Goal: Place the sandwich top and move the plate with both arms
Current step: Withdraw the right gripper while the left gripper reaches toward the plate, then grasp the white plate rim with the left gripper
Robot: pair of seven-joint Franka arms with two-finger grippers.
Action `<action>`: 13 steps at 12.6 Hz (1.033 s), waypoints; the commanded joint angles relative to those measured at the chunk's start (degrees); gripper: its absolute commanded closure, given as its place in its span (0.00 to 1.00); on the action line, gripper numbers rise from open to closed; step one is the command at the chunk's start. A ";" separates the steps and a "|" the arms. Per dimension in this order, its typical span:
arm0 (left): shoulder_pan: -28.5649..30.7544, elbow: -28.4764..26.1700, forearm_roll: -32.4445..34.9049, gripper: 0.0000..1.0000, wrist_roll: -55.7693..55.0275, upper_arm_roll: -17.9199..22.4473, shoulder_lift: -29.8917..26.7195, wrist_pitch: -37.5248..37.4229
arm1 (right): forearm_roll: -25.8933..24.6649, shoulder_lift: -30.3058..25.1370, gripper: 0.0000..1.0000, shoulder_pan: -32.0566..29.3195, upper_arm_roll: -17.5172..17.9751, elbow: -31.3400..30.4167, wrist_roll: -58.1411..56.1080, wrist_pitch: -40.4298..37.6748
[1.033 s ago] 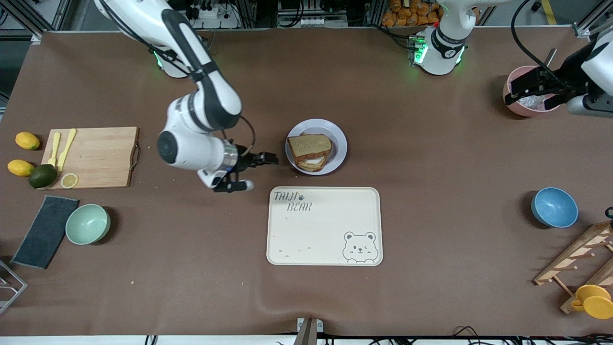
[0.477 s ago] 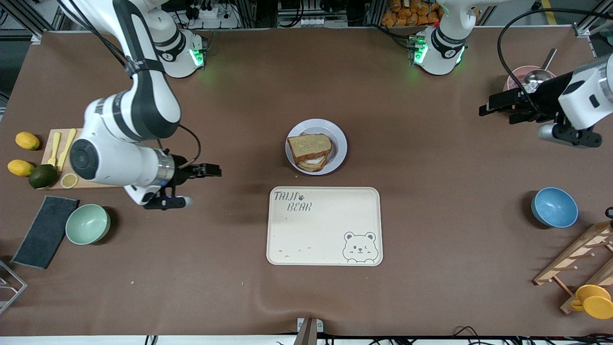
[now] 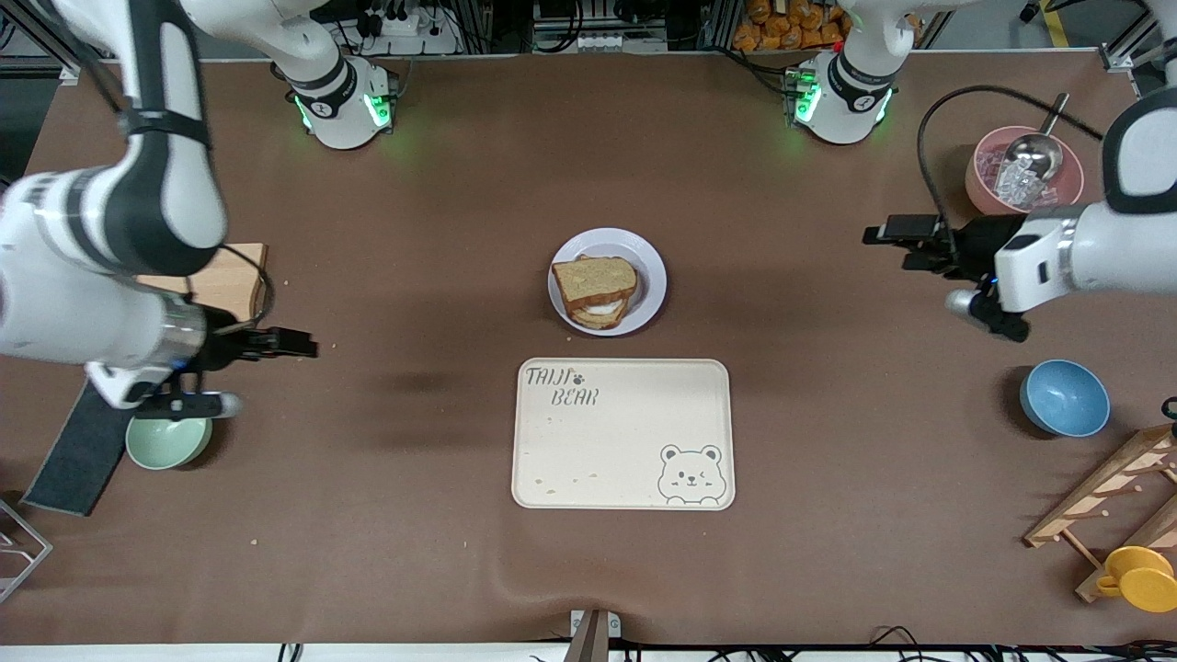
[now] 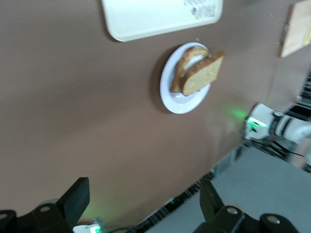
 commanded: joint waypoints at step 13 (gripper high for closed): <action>-3.27 -17.02 -22.23 0.00 21.01 -8.50 12.21 28.11 | -19.99 -25.32 0.00 -25.98 27.51 2.96 7.70 -18.84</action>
